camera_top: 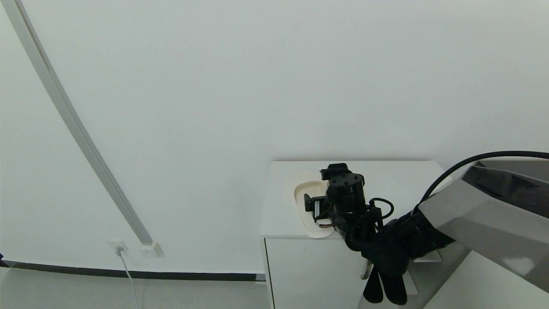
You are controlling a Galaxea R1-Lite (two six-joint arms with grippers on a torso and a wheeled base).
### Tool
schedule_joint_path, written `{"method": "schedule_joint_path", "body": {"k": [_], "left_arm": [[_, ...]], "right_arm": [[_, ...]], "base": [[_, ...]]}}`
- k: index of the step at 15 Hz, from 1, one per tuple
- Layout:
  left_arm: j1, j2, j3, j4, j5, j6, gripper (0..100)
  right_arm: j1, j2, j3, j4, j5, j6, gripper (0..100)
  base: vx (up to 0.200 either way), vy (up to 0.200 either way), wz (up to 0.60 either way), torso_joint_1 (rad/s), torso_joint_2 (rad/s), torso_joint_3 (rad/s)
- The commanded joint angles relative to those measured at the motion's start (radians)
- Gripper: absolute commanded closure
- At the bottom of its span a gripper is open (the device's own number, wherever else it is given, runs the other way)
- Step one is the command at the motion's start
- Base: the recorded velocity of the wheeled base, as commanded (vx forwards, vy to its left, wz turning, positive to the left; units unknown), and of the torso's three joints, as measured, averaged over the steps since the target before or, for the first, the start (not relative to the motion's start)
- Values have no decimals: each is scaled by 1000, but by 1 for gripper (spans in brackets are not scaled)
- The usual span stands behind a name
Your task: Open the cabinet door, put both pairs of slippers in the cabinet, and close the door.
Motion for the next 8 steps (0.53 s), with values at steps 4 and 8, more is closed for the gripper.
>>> {"method": "schedule_joint_path", "body": {"k": [4, 8], "left_arm": [[0, 1, 0, 0, 0, 0, 100], [0, 1, 0, 0, 2, -2, 100]], "right_arm": [[-35, 97, -126, 7, 15, -20, 0], [-47, 118, -157, 12, 37, -21, 0]], "base": [[0, 0, 0, 0, 0, 0], [0, 0, 0, 0, 0, 0]]}}
